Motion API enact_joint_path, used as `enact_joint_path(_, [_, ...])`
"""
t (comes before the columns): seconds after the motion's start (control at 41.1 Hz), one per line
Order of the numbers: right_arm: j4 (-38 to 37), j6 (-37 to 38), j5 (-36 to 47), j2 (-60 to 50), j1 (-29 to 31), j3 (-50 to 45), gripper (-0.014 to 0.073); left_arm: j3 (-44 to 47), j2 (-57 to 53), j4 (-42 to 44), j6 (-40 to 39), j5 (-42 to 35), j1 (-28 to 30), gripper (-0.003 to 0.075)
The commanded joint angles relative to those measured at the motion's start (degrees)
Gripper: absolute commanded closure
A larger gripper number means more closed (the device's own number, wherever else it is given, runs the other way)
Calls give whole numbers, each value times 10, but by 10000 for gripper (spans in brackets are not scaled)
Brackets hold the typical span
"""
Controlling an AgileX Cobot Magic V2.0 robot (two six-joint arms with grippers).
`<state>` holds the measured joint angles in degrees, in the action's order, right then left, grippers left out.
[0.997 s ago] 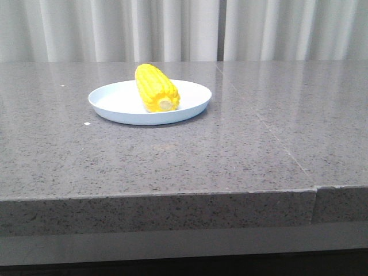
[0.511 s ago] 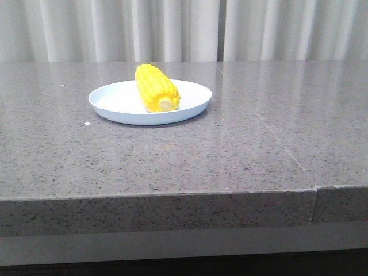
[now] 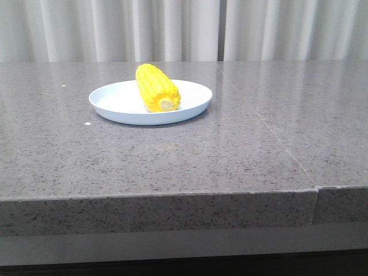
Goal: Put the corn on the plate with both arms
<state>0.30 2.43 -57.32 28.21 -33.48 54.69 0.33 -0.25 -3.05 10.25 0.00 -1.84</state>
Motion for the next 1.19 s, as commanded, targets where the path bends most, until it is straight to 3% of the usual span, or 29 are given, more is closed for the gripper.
enact_joint_path(0.0, [-7, -5, 112, -42, 51, -53, 713, 1, -10, 0, -5, -48, -4, 740])
enact_joint_path(0.243, [-16, -5, 382, -199, 229, -293, 713, 1, -10, 0, -5, -48, -4, 740])
enact_joint_path(0.438, [-16, -5, 516, -266, 278, -440, 713, 1, -10, 0, -5, -48, -4, 740])
enact_joint_path(0.681, [-3, -5, 616, -296, 295, -555, 713, 1, -10, 0, -5, -48, -4, 740])
enact_joint_path(1.168, [11, -5, 607, -295, 301, -553, 713, 1, -10, 0, -5, -48, -4, 740])
